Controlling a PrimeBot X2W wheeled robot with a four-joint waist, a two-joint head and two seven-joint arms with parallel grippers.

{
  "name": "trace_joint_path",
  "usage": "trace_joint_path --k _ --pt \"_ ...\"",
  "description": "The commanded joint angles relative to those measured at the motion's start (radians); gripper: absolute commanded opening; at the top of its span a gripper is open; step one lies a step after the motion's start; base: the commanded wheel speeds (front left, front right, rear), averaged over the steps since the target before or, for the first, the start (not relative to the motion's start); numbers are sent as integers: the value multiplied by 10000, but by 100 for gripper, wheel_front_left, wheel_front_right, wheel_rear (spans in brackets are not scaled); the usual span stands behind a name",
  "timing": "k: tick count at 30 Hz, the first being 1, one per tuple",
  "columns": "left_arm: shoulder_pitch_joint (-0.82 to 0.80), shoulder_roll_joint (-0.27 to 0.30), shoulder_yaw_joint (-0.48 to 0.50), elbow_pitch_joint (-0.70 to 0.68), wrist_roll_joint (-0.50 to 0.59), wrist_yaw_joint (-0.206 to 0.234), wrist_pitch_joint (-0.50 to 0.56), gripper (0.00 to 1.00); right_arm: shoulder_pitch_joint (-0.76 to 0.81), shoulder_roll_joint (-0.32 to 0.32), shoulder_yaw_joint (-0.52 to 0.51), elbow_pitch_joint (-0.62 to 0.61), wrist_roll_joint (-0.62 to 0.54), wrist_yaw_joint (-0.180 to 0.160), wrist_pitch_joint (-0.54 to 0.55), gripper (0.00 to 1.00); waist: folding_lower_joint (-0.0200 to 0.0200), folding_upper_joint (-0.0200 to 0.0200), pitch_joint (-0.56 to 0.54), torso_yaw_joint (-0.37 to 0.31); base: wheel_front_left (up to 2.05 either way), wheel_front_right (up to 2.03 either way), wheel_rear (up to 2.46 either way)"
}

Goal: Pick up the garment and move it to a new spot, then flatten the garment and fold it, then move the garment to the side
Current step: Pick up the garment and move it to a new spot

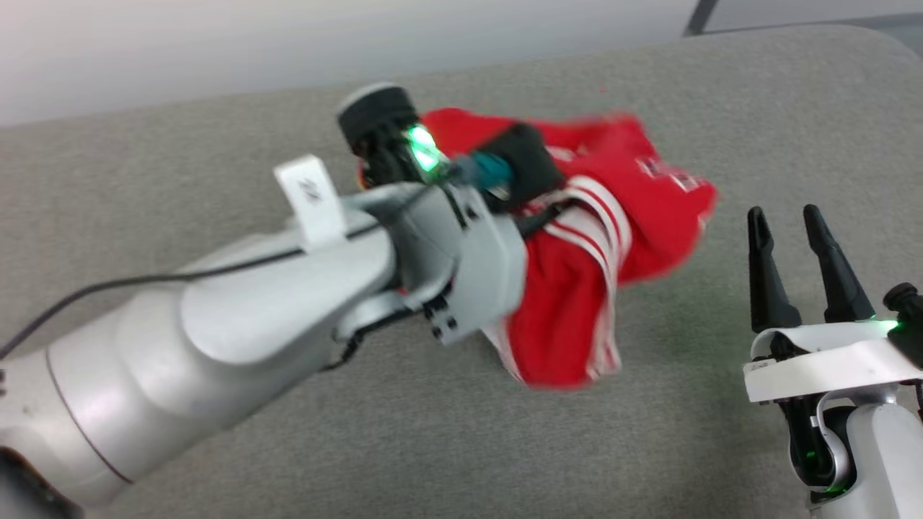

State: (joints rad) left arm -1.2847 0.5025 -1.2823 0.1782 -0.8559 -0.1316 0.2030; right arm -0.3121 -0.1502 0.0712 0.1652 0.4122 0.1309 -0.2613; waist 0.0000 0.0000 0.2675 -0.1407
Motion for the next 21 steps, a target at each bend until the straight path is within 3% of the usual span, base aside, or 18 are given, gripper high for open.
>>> trace_joint_path --k 1,6,21 --pt "223 -22 32 -350 200 19 397 0 84 61 -127 -86 46 -3 -50 100 0 0 296 -422 0 0 0" --pt "666 -47 28 -685 260 19 1640 0 -17 195 -229 -225 75 -3 -50 100 0 0 595 -740 0 0 0" --pt "1677 34 14 271 -46 19 3643 0 -462 662 -123 -326 208 -3 -51 100 0 0 1571 -1401 0 0 0"
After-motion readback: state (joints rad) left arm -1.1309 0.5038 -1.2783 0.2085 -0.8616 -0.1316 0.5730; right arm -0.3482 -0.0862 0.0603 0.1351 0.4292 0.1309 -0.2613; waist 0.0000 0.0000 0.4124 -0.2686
